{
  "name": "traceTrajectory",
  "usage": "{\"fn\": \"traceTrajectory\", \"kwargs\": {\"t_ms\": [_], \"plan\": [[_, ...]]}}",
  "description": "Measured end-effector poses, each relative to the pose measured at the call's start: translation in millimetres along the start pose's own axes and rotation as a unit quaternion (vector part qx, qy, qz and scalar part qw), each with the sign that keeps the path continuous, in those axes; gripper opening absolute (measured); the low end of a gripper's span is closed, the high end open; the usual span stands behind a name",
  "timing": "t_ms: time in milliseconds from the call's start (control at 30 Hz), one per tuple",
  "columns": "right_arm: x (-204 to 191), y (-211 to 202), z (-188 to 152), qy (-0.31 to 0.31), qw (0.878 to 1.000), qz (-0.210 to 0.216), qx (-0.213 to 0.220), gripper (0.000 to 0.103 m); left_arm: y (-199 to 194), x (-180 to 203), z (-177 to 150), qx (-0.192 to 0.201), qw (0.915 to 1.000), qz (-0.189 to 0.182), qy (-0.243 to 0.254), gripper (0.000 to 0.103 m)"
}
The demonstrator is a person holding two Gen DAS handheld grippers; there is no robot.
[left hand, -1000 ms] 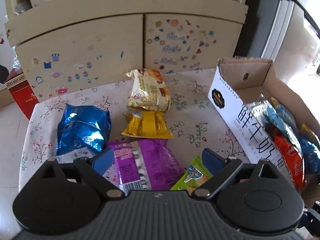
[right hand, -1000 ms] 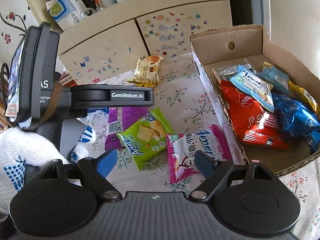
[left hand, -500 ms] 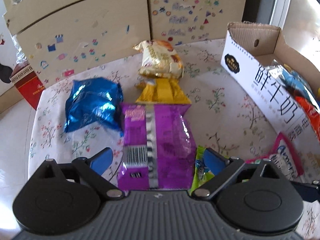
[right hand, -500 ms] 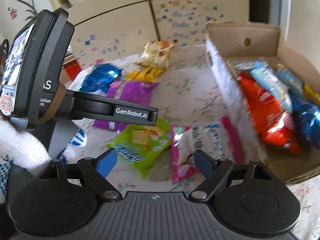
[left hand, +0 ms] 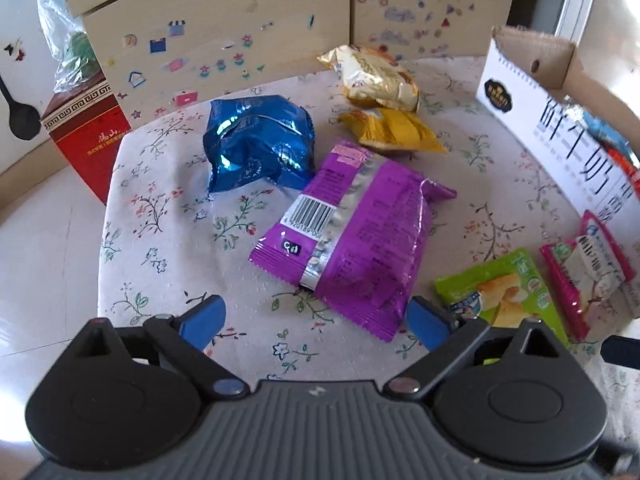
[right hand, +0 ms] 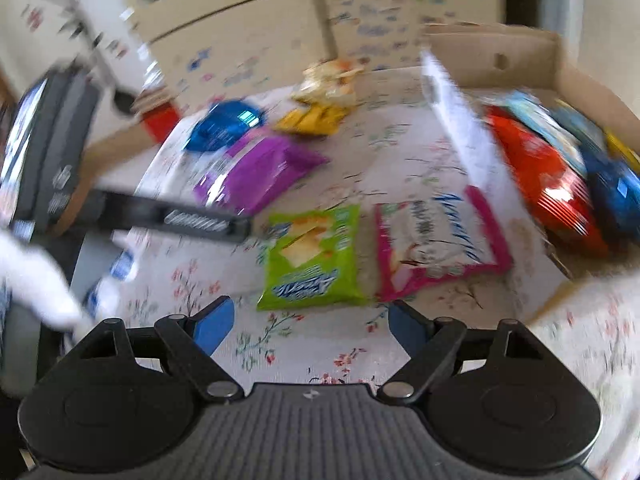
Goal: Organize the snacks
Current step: 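Withdraw both tools from the box back over the remaining snacks, then grasp the pink America packet with right tool while left tool approaches green cracker packet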
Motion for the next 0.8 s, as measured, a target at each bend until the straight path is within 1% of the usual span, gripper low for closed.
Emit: {"fn": "traceTrajectory", "kwargs": {"t_ms": [67, 167, 267, 333, 467, 533, 633, 733, 800], "plan": [[8, 0, 0, 0.047, 0.999, -0.013, 0.005, 0.089, -5, 2, 0, 0.010, 0.9998, -0.017, 0.001, 0.097], [14, 1, 2, 0.118, 0.993, -0.006, 0.000, 0.089, -11, 9, 2, 0.017, 0.9987, -0.046, 0.013, 0.097], [21, 1, 8, 0.194, 0.981, -0.011, 0.007, 0.089, -20, 14, 6, 0.031, 0.9974, -0.054, 0.038, 0.097], [27, 3, 12, 0.244, 0.969, -0.021, 0.010, 0.091, -26, 15, 8, 0.045, 0.9956, -0.052, 0.064, 0.097], [40, 9, 16, 0.317, 0.947, -0.058, 0.006, 0.092, -33, 16, 5, 0.064, 0.9898, -0.049, 0.117, 0.096], [42, 15, 18, 0.337, 0.939, -0.072, 0.007, 0.092, -34, 19, 2, 0.066, 0.9867, -0.057, 0.137, 0.096], [41, 23, 24, 0.339, 0.935, -0.105, 0.018, 0.092, -35, 21, -2, 0.063, 0.9835, -0.061, 0.158, 0.096], [40, 31, 31, 0.321, 0.935, -0.145, 0.039, 0.092, -35, 19, -5, 0.057, 0.9838, -0.069, 0.155, 0.096], [44, 34, 31, 0.325, 0.931, -0.162, 0.042, 0.092, -35, 17, -6, 0.055, 0.9843, -0.072, 0.152, 0.096]]}}
Point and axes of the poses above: each gripper's, at about its wrist camera, not at the fingertips, and y roughly the way its jaws point, x to its right, z to its top, the point moved 5 cm from there along y, roughly the way its jaws point, and after that the axes turned 1 degree about -y, right-handed, at the moved point
